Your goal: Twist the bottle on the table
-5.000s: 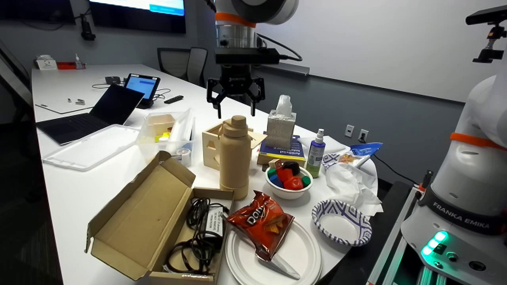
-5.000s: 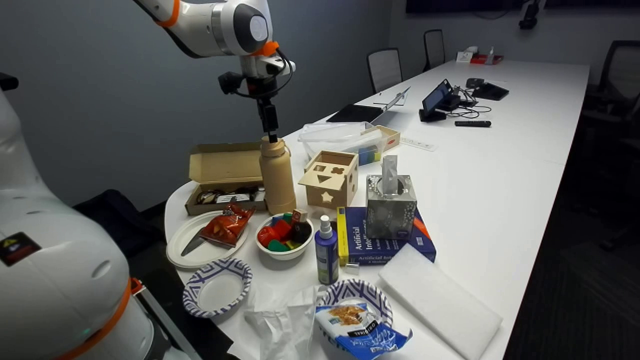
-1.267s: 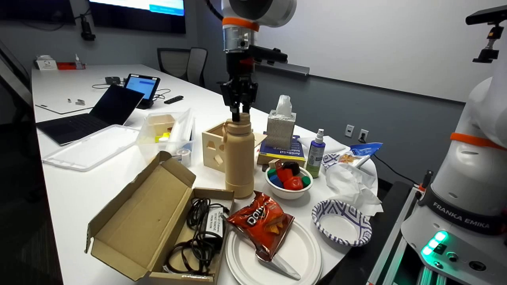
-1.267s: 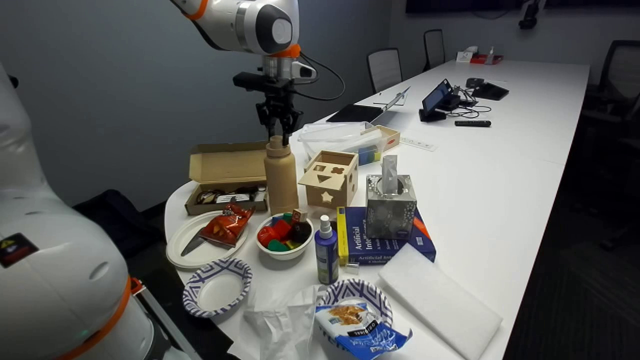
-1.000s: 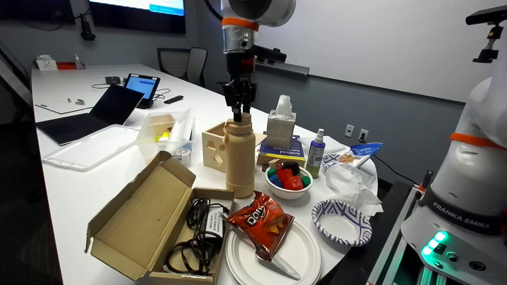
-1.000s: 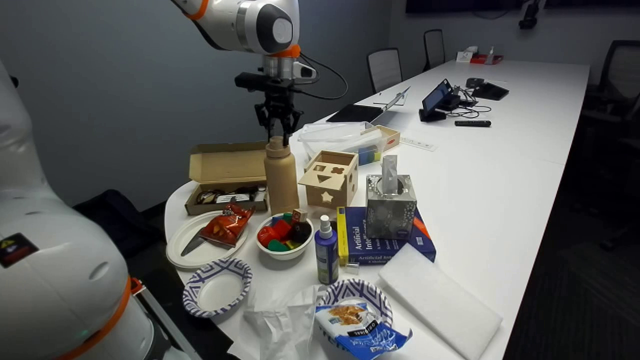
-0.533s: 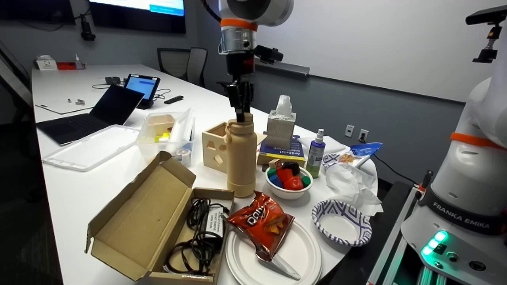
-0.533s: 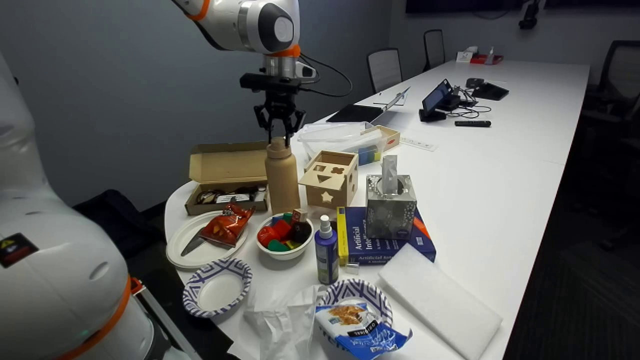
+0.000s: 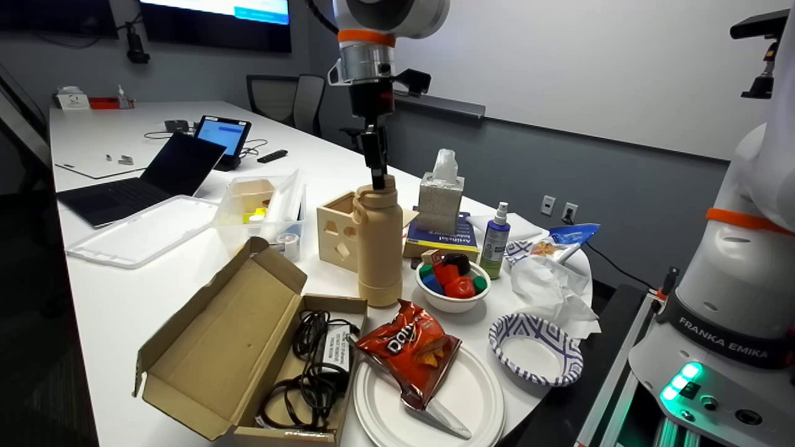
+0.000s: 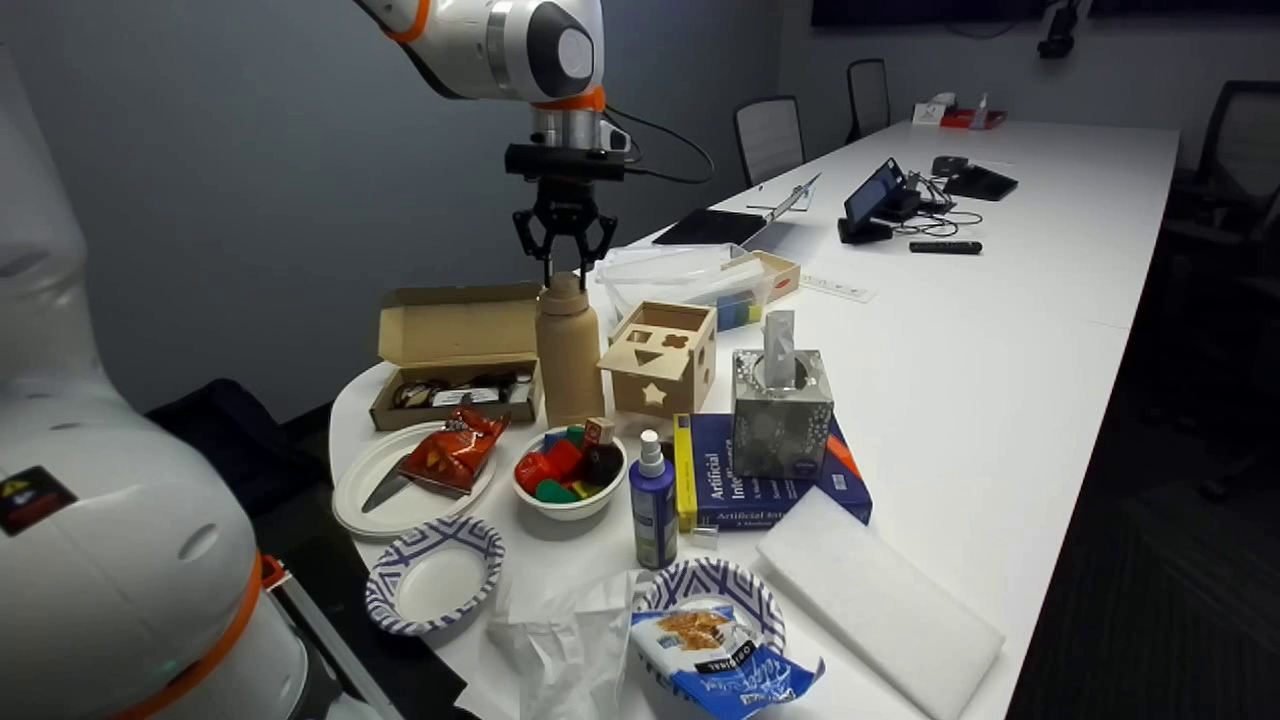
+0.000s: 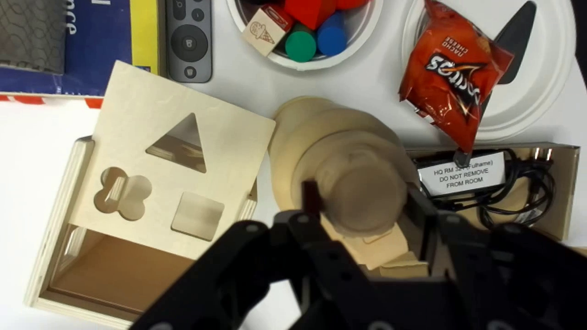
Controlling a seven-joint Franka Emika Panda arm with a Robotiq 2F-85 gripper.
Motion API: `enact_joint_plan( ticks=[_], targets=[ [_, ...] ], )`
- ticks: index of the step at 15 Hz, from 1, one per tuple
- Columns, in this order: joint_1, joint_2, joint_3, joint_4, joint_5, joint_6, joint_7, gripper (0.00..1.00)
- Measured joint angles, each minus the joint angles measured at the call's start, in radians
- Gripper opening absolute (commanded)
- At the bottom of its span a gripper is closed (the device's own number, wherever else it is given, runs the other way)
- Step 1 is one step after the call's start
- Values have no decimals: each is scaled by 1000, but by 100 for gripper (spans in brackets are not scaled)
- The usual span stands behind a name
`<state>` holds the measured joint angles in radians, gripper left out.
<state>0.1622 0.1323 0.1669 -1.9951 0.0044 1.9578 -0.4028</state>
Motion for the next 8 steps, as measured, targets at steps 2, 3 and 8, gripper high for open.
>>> enact_joint_plan(
  ticks=[2,3,8],
  targets=[
    [0,8,0,11,-7,-10,-50,21],
    [0,11,0,15,-12,-17,-74,21],
    [0,20,1,29,-30,-38,-157,64]
  ],
)
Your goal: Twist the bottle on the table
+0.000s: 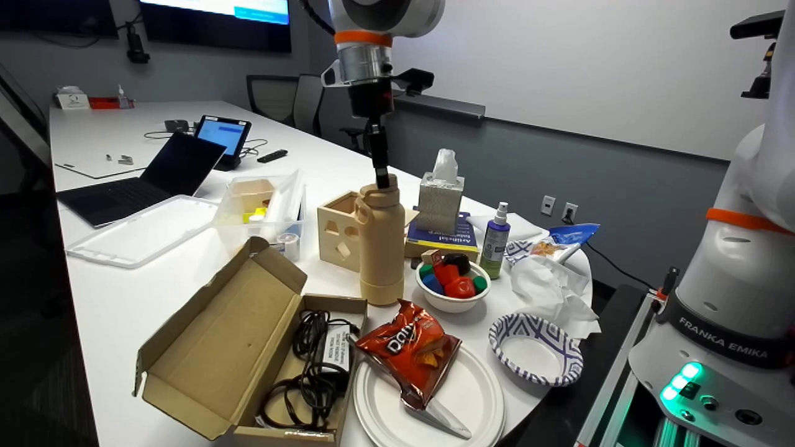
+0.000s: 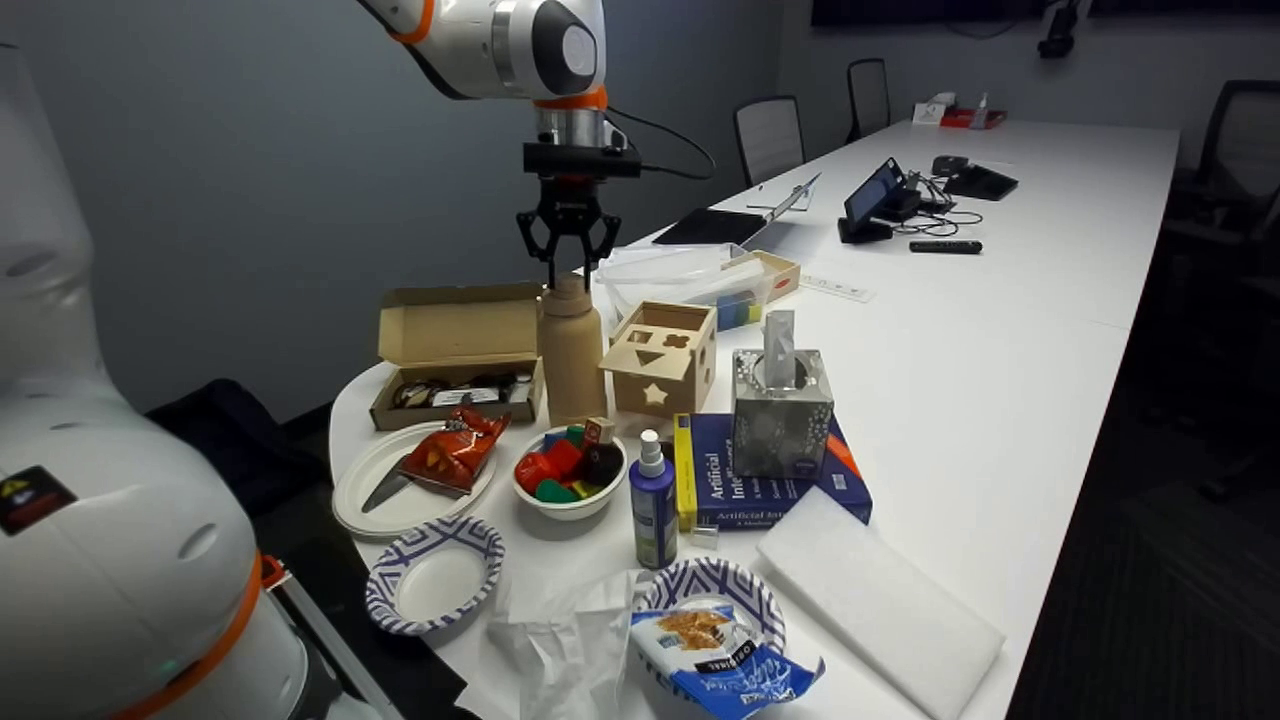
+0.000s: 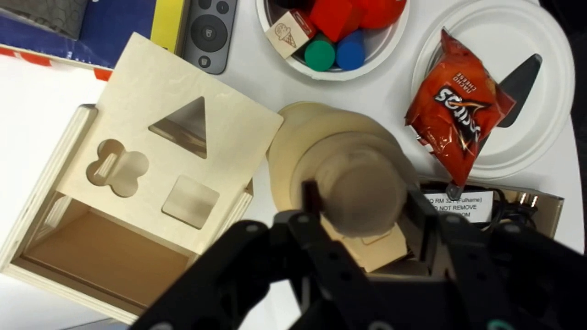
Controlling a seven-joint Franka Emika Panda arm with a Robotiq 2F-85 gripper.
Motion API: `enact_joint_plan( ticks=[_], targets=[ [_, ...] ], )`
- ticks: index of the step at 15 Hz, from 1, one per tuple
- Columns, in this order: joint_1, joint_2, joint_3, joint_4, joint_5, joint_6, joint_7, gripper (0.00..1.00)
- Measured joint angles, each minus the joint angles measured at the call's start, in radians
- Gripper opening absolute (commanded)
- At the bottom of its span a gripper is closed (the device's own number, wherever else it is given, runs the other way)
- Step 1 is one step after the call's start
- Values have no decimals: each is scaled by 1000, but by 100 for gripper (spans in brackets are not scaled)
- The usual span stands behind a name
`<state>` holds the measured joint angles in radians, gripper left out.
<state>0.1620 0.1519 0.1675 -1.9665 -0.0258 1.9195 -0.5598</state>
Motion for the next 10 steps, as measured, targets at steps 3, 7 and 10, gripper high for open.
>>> enact_joint_plan(
  ticks=[3,7,10],
  targets=[
    [0,8,1,0,-1,-4,-24,85],
    [-2,31,2,0,0,-12,-35,100],
    [-8,41,1,0,1,-12,-35,100]
  ],
)
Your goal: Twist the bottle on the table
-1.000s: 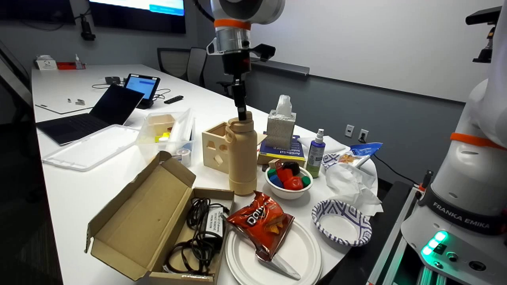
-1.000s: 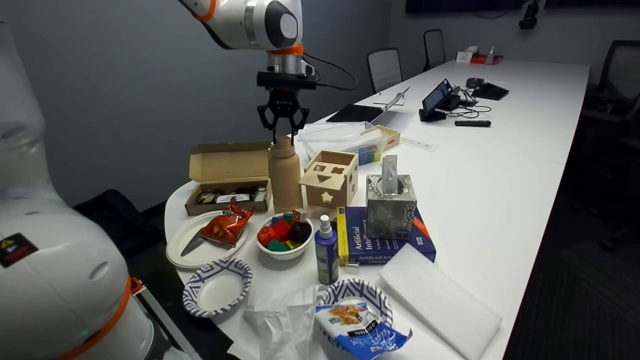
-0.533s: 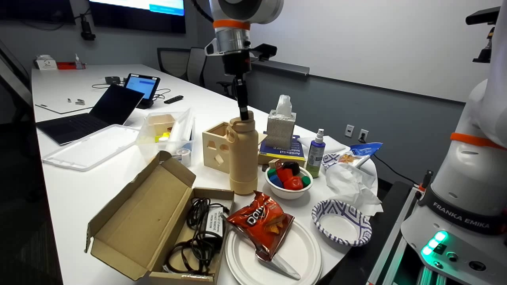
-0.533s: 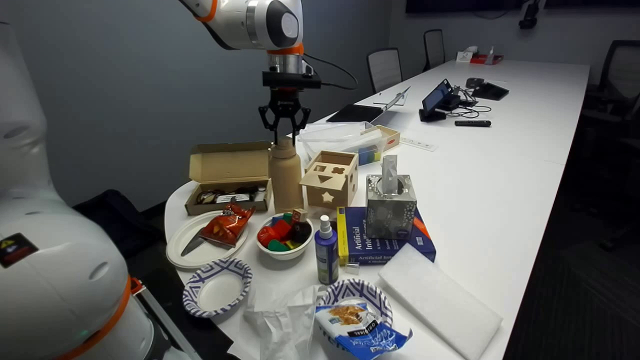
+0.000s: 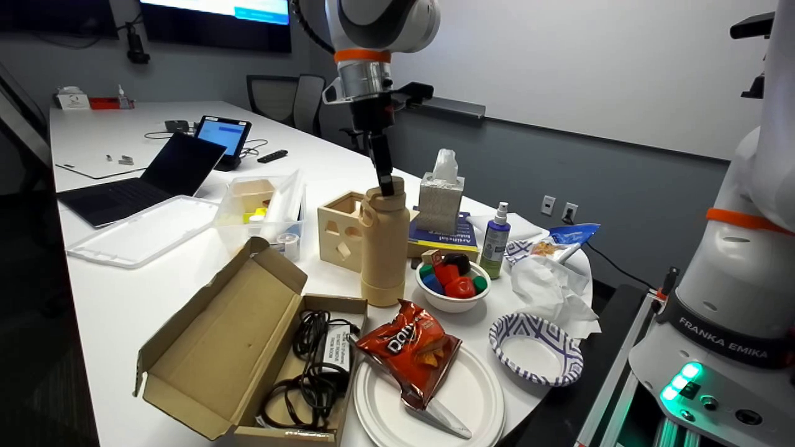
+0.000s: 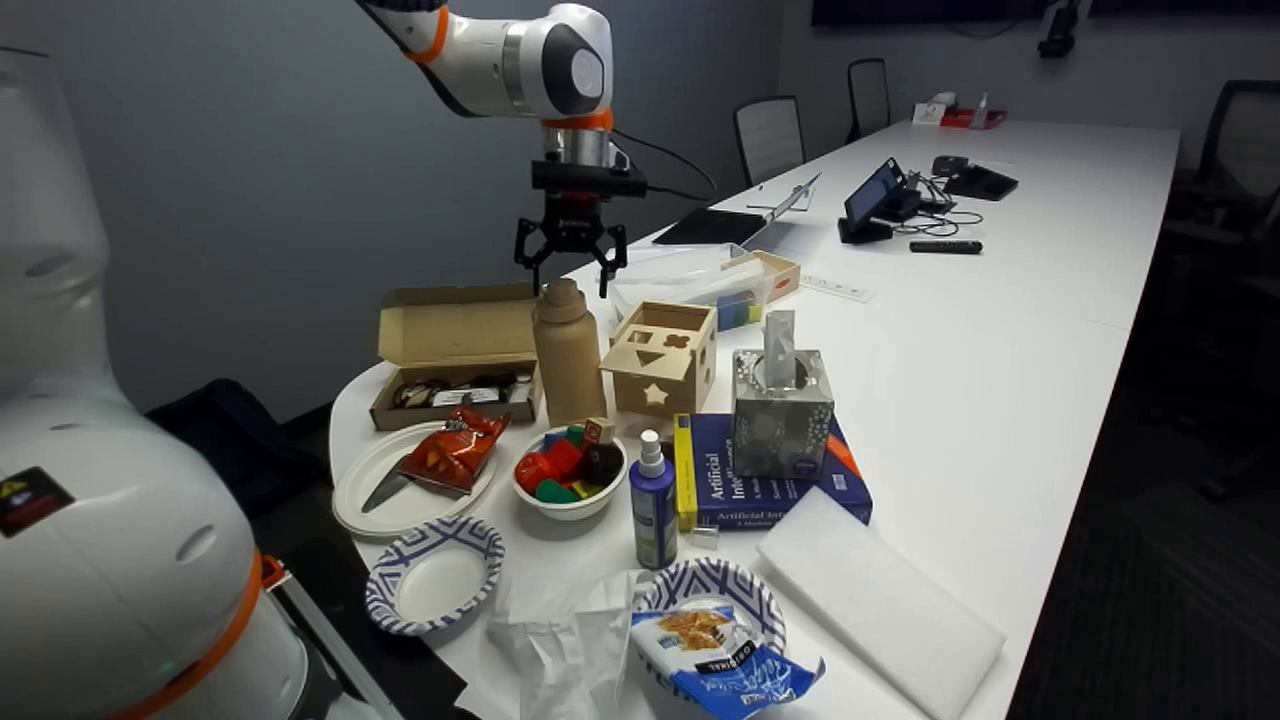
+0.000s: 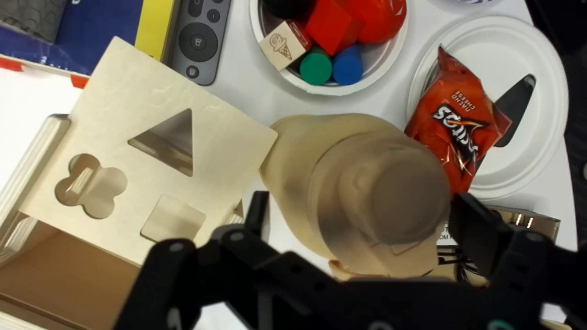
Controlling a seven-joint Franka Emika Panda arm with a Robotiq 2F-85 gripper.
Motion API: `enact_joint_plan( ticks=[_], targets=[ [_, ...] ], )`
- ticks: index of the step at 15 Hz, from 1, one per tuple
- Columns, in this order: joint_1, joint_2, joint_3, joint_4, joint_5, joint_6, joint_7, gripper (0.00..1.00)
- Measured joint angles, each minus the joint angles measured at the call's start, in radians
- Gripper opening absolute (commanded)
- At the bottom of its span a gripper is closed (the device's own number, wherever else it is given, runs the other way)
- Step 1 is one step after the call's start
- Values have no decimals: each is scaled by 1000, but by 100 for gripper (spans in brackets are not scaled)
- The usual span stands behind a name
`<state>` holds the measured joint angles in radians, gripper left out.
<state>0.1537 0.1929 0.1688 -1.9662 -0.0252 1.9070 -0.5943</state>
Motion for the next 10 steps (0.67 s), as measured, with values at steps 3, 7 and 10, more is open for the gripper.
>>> enact_joint_plan(
  ticks=[3,7,10],
  targets=[
    [-13,-2,-1,6,5,0,0,100],
    [-27,-9,-1,24,23,0,4,100],
    [-34,-23,-4,34,37,0,15,100]
  ],
)
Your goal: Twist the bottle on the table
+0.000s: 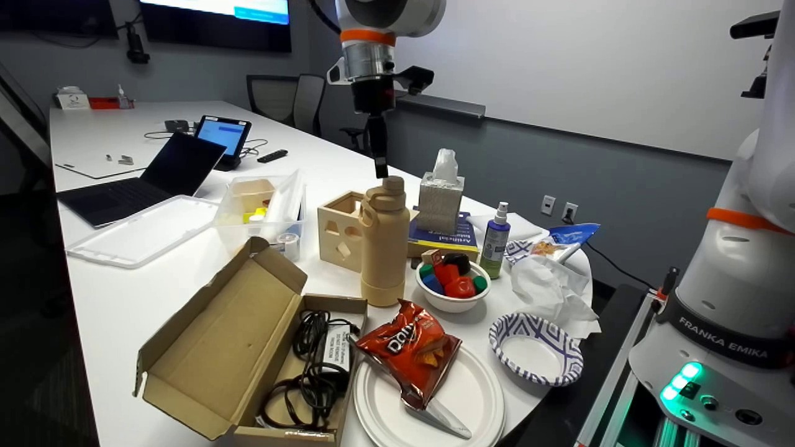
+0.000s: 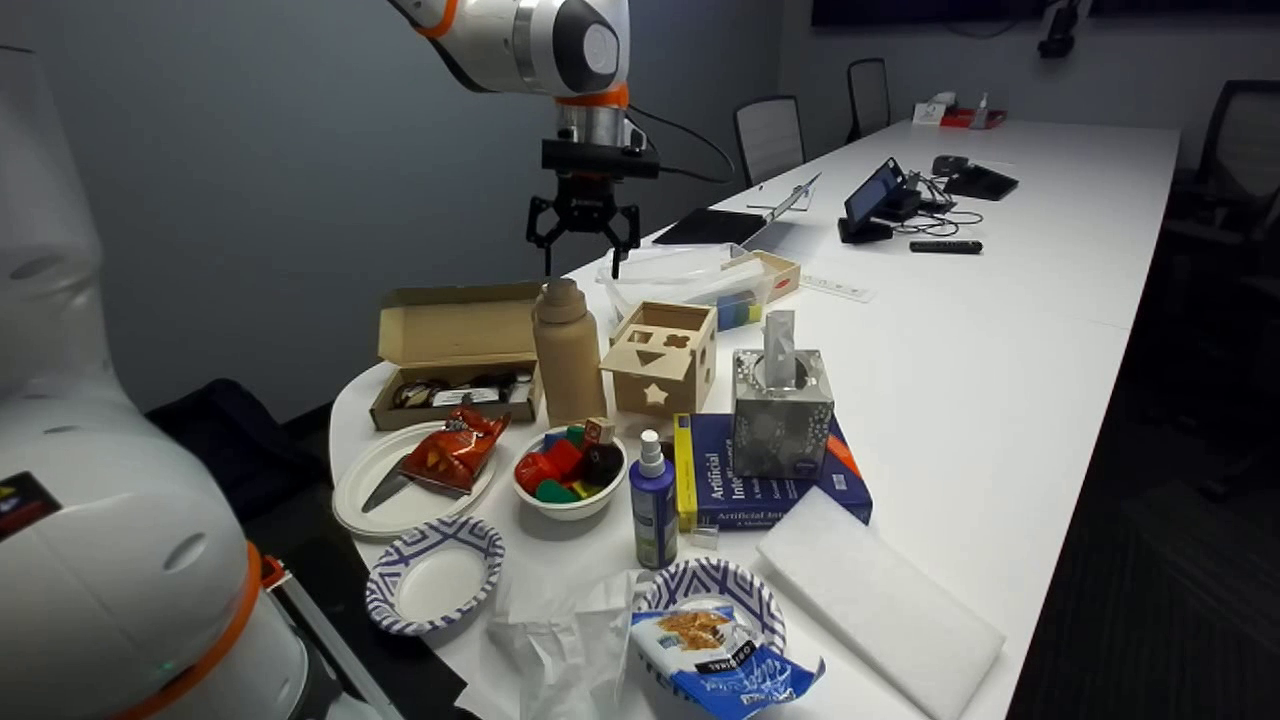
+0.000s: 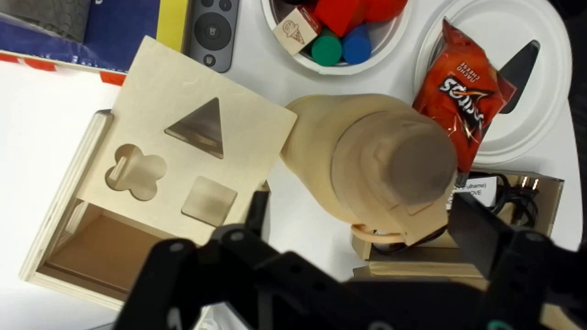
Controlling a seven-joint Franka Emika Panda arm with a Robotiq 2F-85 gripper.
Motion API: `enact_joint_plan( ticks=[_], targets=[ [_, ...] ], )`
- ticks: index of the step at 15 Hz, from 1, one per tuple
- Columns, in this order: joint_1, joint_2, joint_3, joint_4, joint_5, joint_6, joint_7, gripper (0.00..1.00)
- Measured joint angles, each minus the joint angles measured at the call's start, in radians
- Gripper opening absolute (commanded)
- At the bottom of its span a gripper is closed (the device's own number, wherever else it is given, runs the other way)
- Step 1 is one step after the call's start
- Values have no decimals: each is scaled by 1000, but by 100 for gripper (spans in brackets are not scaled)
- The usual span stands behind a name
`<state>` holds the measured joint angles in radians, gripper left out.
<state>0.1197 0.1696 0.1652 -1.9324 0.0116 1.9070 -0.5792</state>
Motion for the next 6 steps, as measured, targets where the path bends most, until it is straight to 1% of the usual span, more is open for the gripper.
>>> enact_joint_plan(
  ticks=[6],
  targets=[
    [-10,-29,-9,1,10,0,14,100]
  ],
)
